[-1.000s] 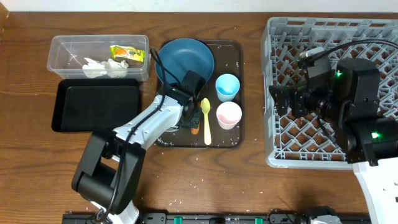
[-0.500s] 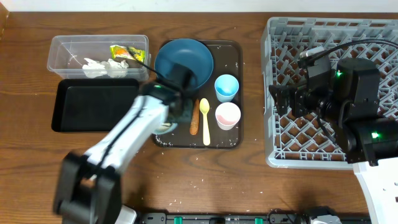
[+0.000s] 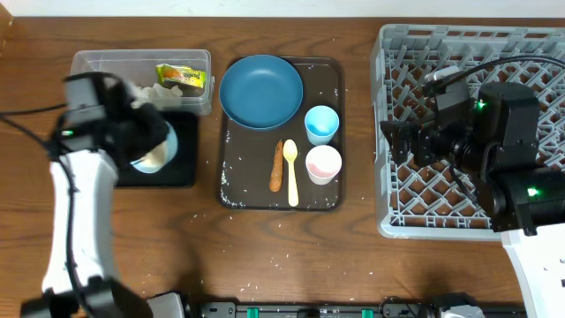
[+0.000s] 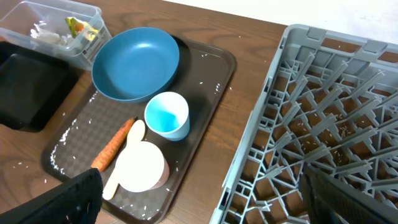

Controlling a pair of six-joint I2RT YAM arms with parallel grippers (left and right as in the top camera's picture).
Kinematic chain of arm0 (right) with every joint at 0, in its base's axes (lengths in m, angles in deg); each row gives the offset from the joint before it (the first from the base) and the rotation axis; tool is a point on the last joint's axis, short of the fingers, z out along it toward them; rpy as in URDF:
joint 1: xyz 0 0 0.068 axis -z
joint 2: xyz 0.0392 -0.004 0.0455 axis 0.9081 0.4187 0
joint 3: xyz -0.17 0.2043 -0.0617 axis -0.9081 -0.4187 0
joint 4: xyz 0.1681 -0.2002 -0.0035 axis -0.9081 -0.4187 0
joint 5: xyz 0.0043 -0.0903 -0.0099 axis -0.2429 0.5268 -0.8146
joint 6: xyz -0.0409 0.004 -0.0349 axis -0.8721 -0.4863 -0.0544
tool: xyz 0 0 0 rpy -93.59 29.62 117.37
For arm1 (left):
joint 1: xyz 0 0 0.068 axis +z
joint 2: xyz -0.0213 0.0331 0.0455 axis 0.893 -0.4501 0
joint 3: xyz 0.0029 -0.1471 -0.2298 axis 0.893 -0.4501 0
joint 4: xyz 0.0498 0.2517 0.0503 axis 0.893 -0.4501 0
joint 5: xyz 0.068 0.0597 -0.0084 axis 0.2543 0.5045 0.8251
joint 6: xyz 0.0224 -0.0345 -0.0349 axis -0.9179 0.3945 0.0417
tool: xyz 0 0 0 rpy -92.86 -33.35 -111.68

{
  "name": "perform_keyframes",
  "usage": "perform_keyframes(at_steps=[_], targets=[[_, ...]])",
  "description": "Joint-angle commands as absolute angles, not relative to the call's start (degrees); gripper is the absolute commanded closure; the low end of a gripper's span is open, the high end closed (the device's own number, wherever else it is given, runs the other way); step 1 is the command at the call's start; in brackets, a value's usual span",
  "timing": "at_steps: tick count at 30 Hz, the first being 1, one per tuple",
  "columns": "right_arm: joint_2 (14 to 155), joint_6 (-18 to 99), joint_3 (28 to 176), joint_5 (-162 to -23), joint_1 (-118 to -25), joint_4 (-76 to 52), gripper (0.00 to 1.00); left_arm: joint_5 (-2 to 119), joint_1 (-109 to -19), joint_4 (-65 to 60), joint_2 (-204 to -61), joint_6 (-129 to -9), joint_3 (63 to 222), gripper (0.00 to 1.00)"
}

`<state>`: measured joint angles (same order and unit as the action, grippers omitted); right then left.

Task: Sort waste into correct bins and load items into the dishwasher rack
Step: 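Tip rice bowl over black tray with left gripper, pouring rice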

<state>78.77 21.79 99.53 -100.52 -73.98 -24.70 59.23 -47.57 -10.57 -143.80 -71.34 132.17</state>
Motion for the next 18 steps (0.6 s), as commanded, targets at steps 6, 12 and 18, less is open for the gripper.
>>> perform_keyframes(at_steps=[6, 12, 18], targets=[[78.8, 21.7, 100.4, -101.2, -73.8, -24.6, 0.01, 28.0, -33.4, -7.5, -154.3, -76.0, 133.1, 0.94], [78.8, 21.7, 100.4, -101.6, -73.8, -24.5, 0.01, 14.7, -29.2, -3.4, -161.2, -75.9, 133.1, 0.94], [78.8, 21.7, 100.4, -101.6, -73.8, -24.5, 0.01, 2.1, -27.9, -0.3, -166.1, -74.5, 133.1, 0.94]])
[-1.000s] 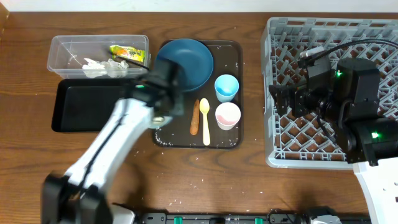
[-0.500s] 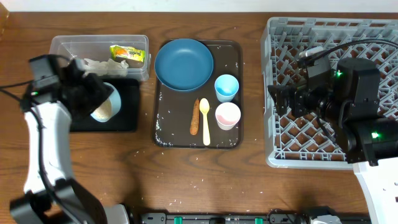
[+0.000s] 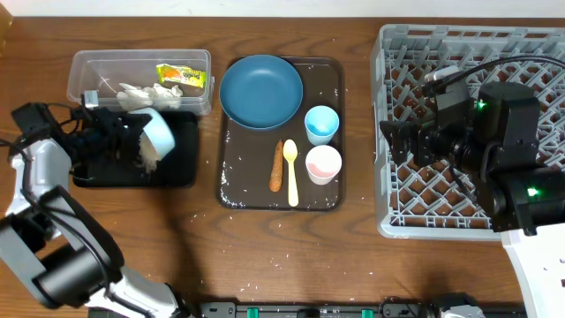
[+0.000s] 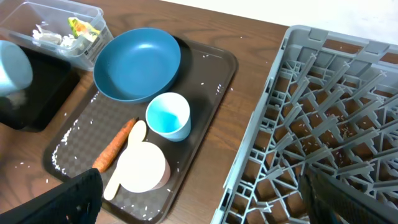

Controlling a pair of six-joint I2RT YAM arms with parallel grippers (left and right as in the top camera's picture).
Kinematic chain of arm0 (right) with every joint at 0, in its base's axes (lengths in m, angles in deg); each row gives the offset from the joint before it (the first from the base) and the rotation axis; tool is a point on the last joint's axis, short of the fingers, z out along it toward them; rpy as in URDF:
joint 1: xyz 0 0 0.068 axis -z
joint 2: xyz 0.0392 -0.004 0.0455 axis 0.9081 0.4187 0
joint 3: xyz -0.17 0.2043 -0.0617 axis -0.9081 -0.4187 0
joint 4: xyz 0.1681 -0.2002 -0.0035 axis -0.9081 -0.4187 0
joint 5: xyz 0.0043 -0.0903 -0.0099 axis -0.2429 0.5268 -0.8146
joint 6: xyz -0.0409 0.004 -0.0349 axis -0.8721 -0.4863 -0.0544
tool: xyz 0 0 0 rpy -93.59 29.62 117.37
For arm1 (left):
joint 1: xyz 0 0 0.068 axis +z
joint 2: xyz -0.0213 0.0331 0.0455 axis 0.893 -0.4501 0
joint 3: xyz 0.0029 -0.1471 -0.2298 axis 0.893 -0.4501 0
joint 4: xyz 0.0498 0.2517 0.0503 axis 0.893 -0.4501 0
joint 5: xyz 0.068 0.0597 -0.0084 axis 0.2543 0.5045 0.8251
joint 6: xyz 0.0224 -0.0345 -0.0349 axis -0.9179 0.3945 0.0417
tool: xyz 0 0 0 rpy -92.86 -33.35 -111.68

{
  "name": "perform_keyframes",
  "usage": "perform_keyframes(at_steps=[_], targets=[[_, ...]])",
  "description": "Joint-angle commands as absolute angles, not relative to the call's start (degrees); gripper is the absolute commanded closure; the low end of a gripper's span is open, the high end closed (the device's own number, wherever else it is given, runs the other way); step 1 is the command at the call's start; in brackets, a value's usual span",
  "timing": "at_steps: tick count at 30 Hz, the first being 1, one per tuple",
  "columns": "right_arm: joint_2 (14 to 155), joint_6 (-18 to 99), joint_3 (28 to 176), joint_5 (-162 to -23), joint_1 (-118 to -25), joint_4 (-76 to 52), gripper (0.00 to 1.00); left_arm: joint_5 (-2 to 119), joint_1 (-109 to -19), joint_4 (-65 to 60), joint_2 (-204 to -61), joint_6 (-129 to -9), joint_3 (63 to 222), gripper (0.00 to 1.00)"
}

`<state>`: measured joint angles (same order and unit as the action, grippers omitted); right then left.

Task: Sort waste into correct bins and load items into the dishwasher rack
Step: 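Tip rice bowl over black tray with left gripper, pouring rice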

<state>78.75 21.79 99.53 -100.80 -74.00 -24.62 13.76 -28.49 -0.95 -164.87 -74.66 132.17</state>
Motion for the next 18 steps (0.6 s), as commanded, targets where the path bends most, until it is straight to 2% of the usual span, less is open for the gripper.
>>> perform_keyframes(at_steps=[1, 6, 11, 18], targets=[[78.8, 21.7, 100.4, -101.6, -73.8, -24.3, 0.01, 1.2, -27.7, 0.0, -166.5, -74.1, 133.1, 0.94], [78.8, 21.7, 100.4, -101.6, -73.8, -23.5, 0.01, -4.0, -26.1, 2.0, -166.8, -70.4, 133.1, 0.94], [78.8, 21.7, 100.4, -101.7, -73.8, -23.7, 0.01, -4.3, -23.7, 3.1, -166.8, -58.2, 133.1, 0.94], [78.8, 21.7, 100.4, -103.4, -73.8, -23.9, 0.01, -3.5, -21.8, 10.3, -166.8, -55.1, 133.1, 0.94]])
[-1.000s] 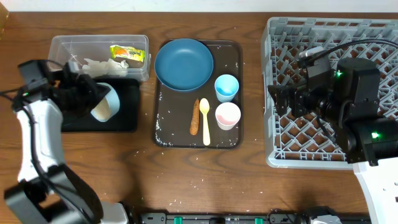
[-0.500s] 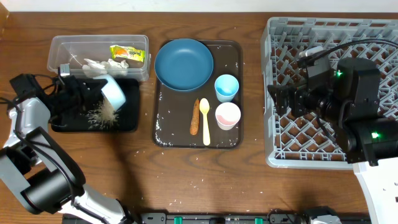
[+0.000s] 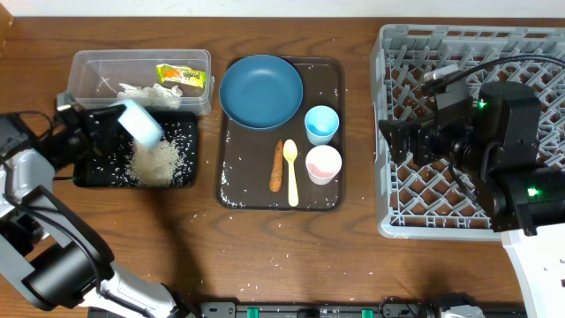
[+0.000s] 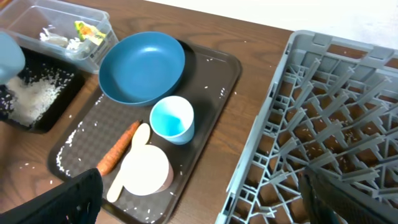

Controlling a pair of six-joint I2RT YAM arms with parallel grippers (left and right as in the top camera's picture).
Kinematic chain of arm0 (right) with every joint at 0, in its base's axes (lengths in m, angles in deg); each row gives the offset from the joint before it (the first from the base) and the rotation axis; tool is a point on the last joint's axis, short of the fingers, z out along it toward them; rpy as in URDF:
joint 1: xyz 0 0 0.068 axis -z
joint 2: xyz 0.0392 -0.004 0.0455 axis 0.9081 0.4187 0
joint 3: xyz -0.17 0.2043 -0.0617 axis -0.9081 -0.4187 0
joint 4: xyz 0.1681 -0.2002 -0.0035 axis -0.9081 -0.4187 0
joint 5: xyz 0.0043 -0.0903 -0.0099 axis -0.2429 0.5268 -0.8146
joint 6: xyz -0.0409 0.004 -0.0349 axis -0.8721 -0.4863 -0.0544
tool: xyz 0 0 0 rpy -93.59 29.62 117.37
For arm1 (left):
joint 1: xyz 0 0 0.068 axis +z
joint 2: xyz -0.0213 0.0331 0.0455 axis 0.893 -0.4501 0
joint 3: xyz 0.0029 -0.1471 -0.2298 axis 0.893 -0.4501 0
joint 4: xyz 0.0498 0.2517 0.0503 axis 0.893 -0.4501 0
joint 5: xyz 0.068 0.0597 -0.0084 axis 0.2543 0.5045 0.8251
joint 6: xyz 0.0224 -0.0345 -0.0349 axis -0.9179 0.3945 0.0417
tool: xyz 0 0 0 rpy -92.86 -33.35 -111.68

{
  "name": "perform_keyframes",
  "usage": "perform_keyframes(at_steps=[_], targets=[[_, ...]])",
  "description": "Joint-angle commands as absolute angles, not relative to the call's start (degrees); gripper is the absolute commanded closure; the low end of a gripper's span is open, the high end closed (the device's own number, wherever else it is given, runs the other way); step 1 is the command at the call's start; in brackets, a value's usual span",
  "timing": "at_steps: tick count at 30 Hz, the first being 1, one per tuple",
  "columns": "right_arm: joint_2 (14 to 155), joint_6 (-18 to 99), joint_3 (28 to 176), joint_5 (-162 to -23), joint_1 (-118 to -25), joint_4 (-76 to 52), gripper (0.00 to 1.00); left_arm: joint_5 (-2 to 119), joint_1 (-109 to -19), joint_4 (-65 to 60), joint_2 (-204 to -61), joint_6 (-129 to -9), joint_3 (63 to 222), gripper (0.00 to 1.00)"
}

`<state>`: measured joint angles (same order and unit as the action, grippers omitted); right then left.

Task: Sort waste into correct bins and load items into the dishwasher rack
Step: 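Tip rice bowl over black tray with left gripper, pouring rice, then return empty bowl to dark tray with left gripper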

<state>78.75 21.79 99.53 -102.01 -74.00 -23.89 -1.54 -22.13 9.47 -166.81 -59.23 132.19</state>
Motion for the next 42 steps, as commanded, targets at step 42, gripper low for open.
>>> perform_keyframes(at_steps=[42], targets=[[78.8, 21.5, 100.4, -102.6, -73.8, -25.1, 0.01, 51.1, -63.1, -10.7, -150.8, -71.9, 132.1, 0.94]])
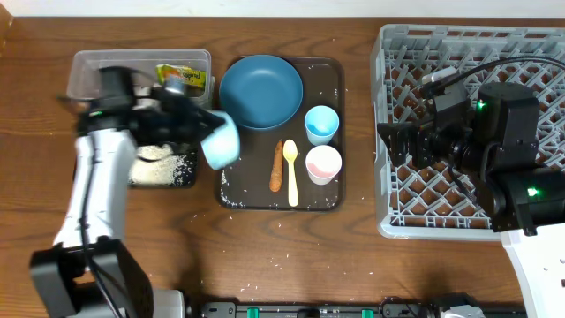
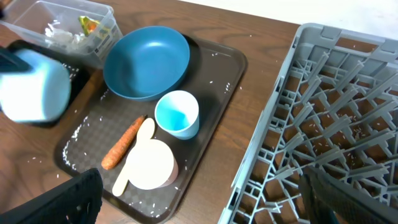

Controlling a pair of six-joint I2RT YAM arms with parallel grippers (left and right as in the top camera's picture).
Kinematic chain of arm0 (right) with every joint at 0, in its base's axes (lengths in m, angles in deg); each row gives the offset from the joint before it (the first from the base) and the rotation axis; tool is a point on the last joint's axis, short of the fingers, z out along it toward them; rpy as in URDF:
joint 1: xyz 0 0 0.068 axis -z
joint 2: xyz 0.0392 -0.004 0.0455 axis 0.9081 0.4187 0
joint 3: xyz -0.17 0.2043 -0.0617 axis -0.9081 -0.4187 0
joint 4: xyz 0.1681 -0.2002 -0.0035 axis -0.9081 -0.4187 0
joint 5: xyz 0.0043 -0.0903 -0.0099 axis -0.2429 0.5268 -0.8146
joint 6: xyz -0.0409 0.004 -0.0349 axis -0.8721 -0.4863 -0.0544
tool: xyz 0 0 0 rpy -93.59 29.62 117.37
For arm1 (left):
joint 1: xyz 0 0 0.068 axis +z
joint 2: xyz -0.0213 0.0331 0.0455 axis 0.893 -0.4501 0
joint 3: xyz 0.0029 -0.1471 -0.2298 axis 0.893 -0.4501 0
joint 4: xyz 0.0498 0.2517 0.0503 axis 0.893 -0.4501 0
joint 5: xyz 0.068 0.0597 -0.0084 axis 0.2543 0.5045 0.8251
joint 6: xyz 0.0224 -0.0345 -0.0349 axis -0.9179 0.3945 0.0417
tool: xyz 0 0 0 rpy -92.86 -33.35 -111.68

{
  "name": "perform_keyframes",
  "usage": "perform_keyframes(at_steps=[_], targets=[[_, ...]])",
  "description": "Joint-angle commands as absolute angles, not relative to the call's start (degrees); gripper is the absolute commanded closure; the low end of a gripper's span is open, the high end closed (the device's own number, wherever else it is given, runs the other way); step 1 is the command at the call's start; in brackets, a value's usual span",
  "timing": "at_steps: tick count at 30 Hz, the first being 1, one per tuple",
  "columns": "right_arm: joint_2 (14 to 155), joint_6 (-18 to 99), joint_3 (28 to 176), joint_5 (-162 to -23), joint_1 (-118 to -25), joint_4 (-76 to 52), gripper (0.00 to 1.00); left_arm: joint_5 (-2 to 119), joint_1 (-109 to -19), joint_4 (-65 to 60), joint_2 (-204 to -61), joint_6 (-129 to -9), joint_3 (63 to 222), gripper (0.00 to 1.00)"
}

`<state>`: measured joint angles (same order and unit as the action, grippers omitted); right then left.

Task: Sort waste into correct bins and load items into the dishwasher rack
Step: 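Return empty bowl to dark tray with left gripper, then grasp pink cup with left gripper and lift it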

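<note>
My left gripper (image 1: 196,132) is shut on a light blue cup (image 1: 221,142), held tilted over the left edge of the dark tray (image 1: 332,71); the cup (image 2: 34,93) also shows in the right wrist view. The tray carries a blue plate (image 1: 260,91), a small blue cup (image 1: 321,124), a pale pink cup (image 1: 323,163), a carrot (image 1: 277,165) and a cream spoon (image 1: 291,172). Rice lies in the black bin (image 1: 159,166). My right gripper (image 2: 208,202) hangs open over the left edge of the grey dishwasher rack (image 1: 468,53), holding nothing.
A clear container (image 1: 97,66) with wrappers and crumpled paper stands behind the black bin. Rice grains are scattered on the tray and the wooden table (image 1: 291,247). The rack's upright tines (image 2: 323,118) fill the right side.
The left gripper, with the cup, has moved right, from above the black bin to the tray's left edge. The right arm has barely shifted.
At first my left gripper held the cup with rice over the black bin. Then the cup was tipped on its side, then upturned with rice lying in the bin. Now the cup hangs by the tray. The right gripper stayed open over the rack.
</note>
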<state>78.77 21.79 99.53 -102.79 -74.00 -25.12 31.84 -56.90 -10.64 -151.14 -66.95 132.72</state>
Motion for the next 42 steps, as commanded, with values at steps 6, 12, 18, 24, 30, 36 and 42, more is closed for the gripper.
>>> perform_keyframes(at_steps=[6, 12, 18, 24, 30, 36, 42], targets=[[78.8, 21.5, 100.4, -102.7, -73.8, -25.2, 0.01, 76.8, -80.0, -9.2, -151.7, -71.9, 131.4, 0.94], [78.8, 21.5, 100.4, -102.7, -73.8, -25.4, 0.01, 91.1, -88.3, -9.1, -155.4, -71.9, 131.4, 0.94], [78.8, 21.5, 100.4, -102.7, -73.8, -25.9, 0.01, 92.8, -89.5, -8.0, -161.5, -71.8, 131.4, 0.94], [78.8, 21.5, 100.4, -102.7, -73.8, -25.8, 0.01, 91.5, -89.5, -7.4, -163.7, -71.0, 131.4, 0.93], [78.8, 21.5, 100.4, -102.7, -73.8, -25.8, 0.01, 85.3, -89.5, -7.6, -163.7, -71.0, 131.6, 0.89], [78.8, 21.5, 100.4, -102.7, -73.8, -25.8, 0.01, 82.4, -89.5, -7.7, -163.7, -71.0, 131.6, 0.83], [78.8, 21.5, 100.4, -102.6, -73.8, -25.8, 0.01, 79.4, -89.5, -9.0, -163.6, -71.0, 134.2, 0.54]])
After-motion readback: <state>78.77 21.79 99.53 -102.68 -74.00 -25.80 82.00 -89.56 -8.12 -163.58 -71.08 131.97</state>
